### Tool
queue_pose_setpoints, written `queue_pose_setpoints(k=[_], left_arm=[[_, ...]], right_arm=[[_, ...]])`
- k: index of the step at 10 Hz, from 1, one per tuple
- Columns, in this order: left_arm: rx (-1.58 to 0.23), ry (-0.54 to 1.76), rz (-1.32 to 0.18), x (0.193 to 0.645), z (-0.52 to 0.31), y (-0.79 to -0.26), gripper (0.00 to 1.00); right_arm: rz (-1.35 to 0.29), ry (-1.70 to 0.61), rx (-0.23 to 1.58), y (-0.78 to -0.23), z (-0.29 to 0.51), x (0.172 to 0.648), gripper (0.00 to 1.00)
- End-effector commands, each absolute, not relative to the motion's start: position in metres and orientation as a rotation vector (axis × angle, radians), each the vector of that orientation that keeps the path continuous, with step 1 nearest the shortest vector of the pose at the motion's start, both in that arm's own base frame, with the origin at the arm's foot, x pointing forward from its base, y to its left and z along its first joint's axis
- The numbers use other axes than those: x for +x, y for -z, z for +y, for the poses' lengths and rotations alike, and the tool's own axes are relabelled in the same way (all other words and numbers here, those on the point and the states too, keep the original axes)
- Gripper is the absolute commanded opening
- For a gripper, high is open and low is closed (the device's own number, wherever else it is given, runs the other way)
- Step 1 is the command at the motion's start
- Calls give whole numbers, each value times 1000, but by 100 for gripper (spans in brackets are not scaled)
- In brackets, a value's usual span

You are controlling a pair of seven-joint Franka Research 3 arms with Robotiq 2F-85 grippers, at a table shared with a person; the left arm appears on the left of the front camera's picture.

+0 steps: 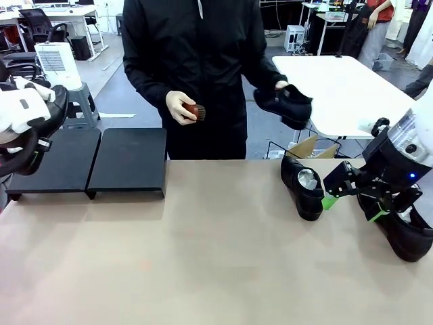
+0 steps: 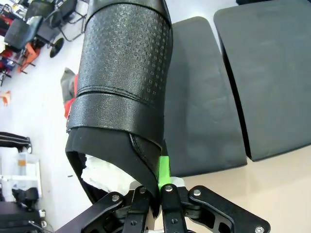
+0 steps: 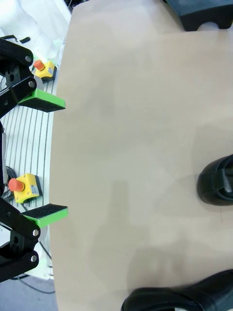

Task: Organize the shoes by placing them on the stand.
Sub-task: Place the Shoe from the middle of the table onto the Shoes Stand.

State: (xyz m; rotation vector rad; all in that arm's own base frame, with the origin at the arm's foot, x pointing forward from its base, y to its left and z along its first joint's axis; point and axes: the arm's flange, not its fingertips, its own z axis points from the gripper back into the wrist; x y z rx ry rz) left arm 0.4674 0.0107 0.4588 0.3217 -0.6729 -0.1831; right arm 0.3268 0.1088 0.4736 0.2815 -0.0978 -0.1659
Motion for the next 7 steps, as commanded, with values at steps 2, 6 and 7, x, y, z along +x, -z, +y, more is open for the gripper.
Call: queue_pose_setpoints(k=[2,6,7], left_arm=[[268,162,-671,474,17,-457,0],[192,93,-669,517,45,-449,0],[185,81,-662,523,47,-446,0]], right_arm=[[-93,98,221,-476,106,314,100],[-143,-68,147,-479,95,247,100],[-122,-108,129,-476,95,242,100]])
